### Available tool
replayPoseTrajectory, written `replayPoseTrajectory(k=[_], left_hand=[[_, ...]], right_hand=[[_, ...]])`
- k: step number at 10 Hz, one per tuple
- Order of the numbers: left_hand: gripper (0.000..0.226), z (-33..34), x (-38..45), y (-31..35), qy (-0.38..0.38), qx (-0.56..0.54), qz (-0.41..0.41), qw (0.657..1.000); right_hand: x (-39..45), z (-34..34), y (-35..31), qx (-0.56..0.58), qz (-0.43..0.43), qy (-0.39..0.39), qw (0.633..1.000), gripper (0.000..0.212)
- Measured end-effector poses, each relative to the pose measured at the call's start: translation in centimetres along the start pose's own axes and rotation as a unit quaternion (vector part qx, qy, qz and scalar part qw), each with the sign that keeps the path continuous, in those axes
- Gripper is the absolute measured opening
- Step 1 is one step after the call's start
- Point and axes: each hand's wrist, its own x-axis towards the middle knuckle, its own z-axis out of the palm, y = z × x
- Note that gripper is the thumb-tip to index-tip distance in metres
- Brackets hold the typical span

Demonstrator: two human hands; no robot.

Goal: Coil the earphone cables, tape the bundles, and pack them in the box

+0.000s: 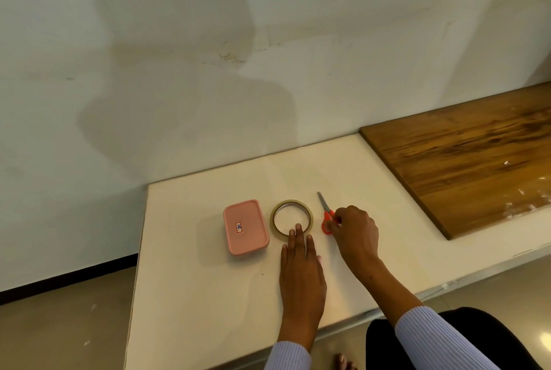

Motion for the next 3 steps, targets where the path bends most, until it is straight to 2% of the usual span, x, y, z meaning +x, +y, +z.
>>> replayPoseTrajectory(k=[2, 3], left_hand=[[0.071, -1.4, -1.2, -0.5, 0.003, 0.024, 0.007, 1.0], [0.064, -3.6, -1.9, -0.5, 0.085, 0.022, -0.012, 0.996]], right_hand=[[-1.1, -1.9, -1.1, -0.008, -0.065, 0.034, 0.997, 0.023], [-2.1, -3.8, -1.3, -0.006, -0.113, 0.065, 0.991, 0.019]])
